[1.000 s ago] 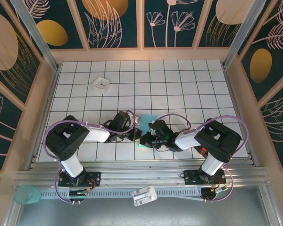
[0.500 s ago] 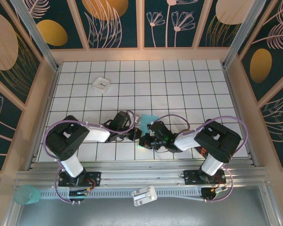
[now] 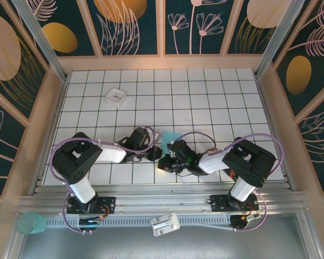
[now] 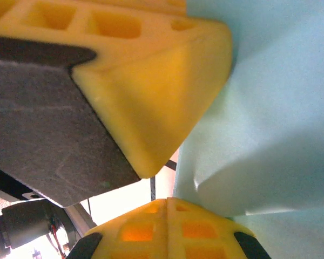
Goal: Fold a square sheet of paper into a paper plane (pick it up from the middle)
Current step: Fold the triangle a second time at the center of the table.
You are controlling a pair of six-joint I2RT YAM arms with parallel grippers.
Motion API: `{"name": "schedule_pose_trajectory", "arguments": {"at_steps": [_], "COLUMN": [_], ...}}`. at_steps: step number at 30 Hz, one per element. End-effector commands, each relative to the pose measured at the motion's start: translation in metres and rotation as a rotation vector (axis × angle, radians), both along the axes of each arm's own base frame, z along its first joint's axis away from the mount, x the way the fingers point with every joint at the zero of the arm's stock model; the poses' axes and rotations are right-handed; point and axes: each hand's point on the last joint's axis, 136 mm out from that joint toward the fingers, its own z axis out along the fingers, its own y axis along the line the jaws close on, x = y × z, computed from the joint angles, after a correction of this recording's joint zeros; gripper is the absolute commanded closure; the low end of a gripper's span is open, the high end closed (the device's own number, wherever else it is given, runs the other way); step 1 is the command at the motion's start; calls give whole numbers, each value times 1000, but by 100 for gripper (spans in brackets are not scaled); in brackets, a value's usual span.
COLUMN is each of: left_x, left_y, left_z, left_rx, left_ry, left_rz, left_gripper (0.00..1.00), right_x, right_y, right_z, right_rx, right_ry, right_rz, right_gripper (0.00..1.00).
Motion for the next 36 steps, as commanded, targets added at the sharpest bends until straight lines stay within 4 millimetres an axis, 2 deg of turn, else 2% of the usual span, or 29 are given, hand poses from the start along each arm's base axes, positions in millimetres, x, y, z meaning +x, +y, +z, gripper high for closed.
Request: {"name": "schedule_pose_trajectory", "arguments": {"at_steps": [1,4,8,12,15,27,36], "left_x": [3,2,2,1,2,2,2], "left_y": [39,39,39,39,38,38,38], "left_z": [-54,-54,-55,-55,-55,-54,-56], "left_rx": [224,225,225,226,224,227,234], "left_ry": [41,42,45,46,46,44,45], "left_rz": [102,101,100,98,97,92,86], "left_gripper": [100,100,100,100,100,100,100], "right_x": [-11,-3,13,34,46,64,60], "right_y": [3,2,-11,-32,-35,-36,-61], "right_z": [3,21,40,42,42,17,-10], "right_rx": [-11,45,97,66,30,-56,-132], "right_ry": [-6,-49,-98,-121,-137,-114,-70], "right_rz": [56,43,-16,-126,-163,-192,-230], "right_gripper": [100,100,100,100,100,100,100]}}
